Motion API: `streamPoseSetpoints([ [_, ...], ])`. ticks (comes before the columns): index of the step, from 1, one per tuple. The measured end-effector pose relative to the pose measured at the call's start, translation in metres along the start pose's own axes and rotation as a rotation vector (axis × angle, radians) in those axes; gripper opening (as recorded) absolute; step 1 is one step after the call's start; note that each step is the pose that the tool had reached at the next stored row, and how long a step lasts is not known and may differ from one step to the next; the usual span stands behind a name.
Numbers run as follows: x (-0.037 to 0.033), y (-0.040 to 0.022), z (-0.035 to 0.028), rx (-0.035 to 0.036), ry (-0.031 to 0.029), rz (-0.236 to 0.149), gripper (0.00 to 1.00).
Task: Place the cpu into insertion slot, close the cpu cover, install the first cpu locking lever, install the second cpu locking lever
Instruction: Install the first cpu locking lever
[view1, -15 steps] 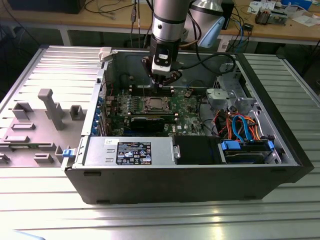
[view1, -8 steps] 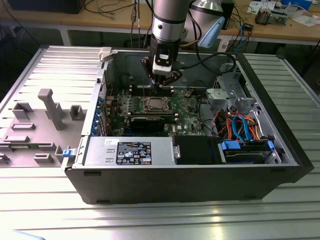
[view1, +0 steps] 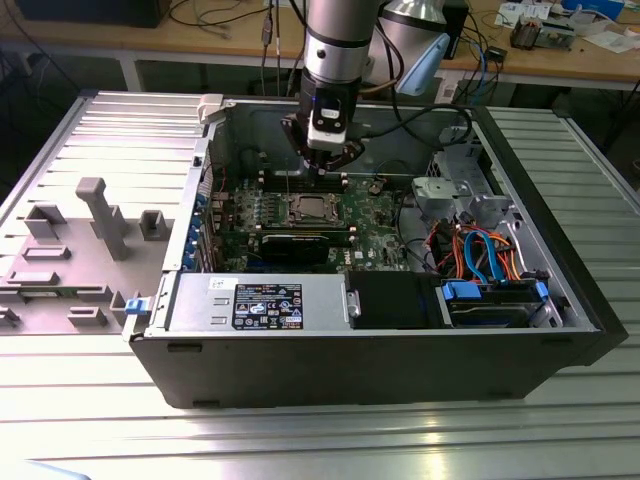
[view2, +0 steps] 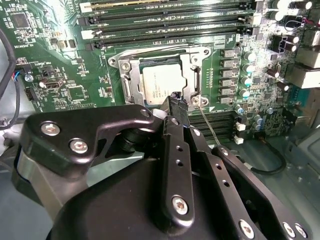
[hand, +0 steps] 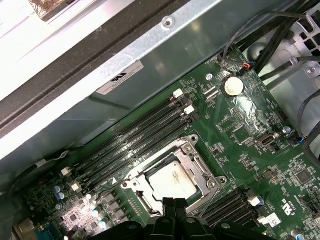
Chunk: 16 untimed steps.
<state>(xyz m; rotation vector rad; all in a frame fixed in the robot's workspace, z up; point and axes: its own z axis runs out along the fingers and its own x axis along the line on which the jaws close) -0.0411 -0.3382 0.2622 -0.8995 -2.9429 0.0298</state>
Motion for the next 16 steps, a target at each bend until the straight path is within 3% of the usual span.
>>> streamPoseSetpoints([
  [16, 0.0, 0.0, 0.0, 0.0025, -0.0017, -0.069, 0.11],
])
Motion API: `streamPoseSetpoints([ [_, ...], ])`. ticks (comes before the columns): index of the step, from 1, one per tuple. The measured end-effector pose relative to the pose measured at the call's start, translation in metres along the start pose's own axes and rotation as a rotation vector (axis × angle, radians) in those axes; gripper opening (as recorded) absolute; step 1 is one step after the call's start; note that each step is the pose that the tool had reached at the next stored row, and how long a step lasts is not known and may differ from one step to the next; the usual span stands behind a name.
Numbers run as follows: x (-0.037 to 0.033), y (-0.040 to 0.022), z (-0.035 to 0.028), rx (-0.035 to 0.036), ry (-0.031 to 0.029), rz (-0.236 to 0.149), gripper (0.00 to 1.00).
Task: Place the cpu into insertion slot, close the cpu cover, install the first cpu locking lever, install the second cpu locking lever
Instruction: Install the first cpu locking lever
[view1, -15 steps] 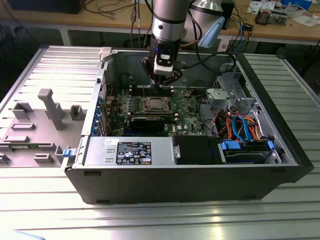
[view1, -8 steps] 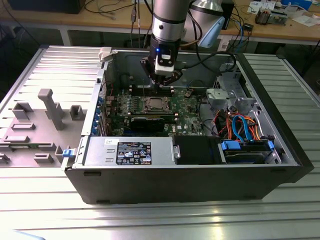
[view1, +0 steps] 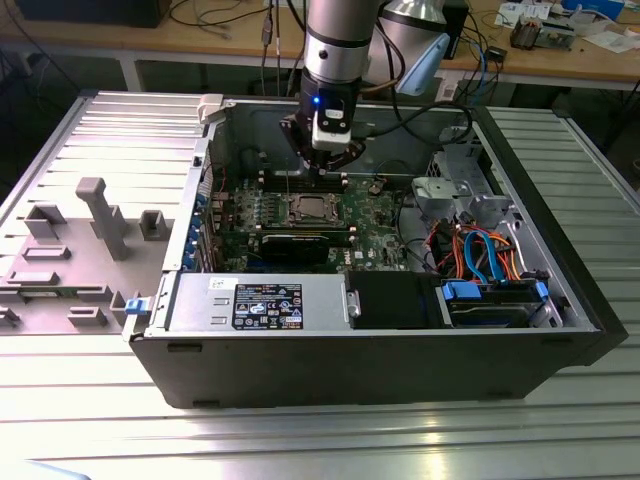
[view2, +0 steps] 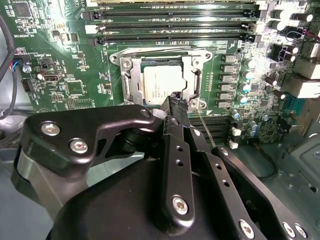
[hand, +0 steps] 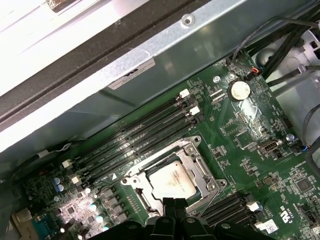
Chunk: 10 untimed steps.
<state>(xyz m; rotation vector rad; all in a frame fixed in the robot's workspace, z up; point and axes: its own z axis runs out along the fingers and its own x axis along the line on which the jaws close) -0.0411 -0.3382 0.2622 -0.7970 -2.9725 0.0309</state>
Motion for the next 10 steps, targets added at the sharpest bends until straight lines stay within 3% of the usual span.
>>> streamPoseSetpoints([
  [10, 0.0, 0.0, 0.0, 0.0016, -0.0011, -0.037, 0.11],
])
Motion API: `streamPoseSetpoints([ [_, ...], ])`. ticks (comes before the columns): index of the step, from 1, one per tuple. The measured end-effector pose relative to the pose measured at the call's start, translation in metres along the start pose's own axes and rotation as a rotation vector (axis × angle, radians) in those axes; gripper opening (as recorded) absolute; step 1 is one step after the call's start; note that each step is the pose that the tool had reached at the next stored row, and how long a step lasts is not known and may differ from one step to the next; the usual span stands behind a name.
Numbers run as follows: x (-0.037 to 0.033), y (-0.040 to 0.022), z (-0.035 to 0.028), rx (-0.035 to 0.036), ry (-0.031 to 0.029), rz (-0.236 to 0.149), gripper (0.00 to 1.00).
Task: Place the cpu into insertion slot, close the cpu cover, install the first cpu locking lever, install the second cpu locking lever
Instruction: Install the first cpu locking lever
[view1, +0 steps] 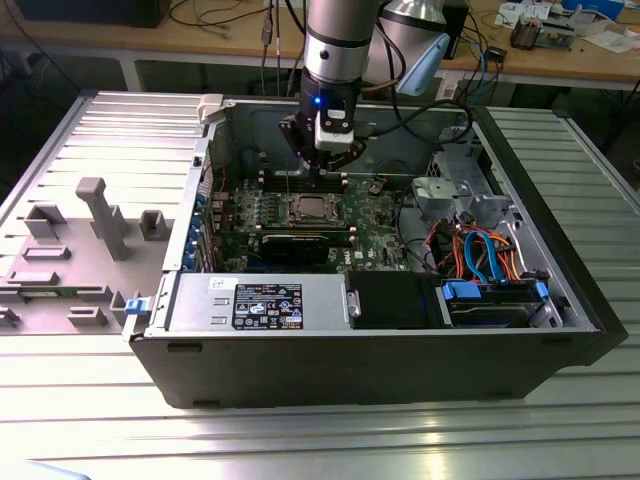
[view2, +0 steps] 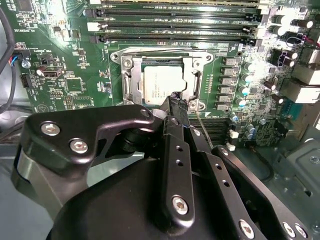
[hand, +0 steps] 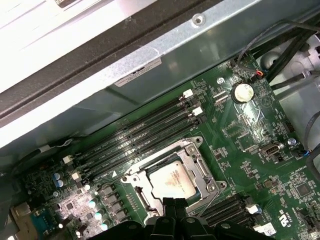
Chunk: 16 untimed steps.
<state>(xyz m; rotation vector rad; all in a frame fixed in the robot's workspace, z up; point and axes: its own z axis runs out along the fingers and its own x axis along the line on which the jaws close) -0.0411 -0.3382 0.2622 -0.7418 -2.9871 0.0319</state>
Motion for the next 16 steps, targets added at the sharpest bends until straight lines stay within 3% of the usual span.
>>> streamPoseSetpoints([
  [13, 0.0, 0.0001, 0.0, 0.0002, -0.0005, -0.057, 0.11],
  [14, 0.0, 0.0, 0.0, -0.0036, 0.0014, -0.066, 0.11],
  [16, 0.0, 0.0, 0.0, -0.0181, 0.0084, -0.073, 0.11],
])
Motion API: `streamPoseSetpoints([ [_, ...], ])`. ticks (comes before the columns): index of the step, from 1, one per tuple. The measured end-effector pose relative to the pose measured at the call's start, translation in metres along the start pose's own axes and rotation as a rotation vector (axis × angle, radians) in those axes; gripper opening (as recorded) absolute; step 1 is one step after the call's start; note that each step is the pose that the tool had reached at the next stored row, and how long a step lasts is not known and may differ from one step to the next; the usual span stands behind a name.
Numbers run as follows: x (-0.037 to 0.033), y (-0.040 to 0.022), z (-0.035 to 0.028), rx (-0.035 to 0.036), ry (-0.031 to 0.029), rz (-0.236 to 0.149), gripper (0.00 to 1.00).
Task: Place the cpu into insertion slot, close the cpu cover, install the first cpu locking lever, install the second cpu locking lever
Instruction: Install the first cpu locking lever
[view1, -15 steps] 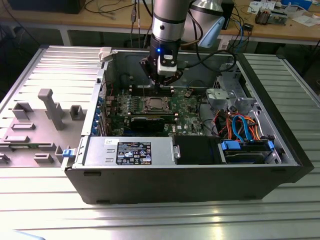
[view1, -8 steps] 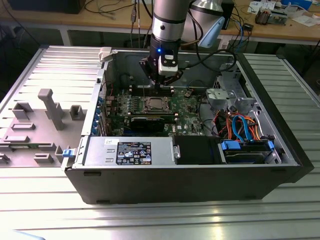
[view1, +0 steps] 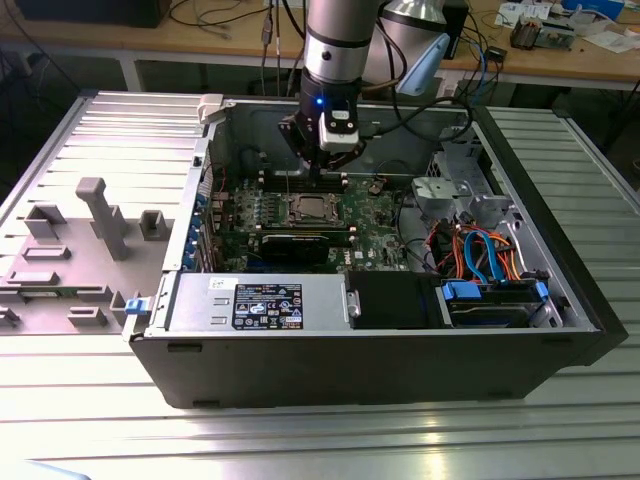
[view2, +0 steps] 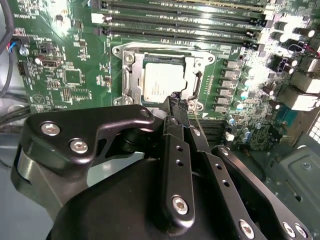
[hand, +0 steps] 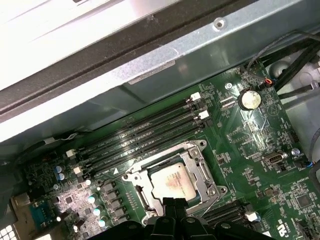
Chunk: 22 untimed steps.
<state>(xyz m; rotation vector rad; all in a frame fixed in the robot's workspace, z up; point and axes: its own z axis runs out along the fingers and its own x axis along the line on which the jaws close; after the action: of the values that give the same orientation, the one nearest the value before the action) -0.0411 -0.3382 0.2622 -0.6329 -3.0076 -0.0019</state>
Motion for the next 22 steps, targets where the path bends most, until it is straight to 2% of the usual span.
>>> streamPoseSetpoints([
  [1, 0.0, 0.0, 0.0, -0.0042, 0.0018, -0.002, 0.11],
  [2, 0.0, 0.0, 0.0, -0.0049, 0.0022, -0.006, 0.11],
  [6, 0.0, 0.0, 0.0, -0.0016, 0.0018, -0.06, 0.11],
  [8, 0.0, 0.0, 0.0, -0.0007, 0.0017, -0.072, 0.11],
  [22, 0.0, 0.0, 0.0, 0.0027, 0.0013, -0.124, 0.11],
])
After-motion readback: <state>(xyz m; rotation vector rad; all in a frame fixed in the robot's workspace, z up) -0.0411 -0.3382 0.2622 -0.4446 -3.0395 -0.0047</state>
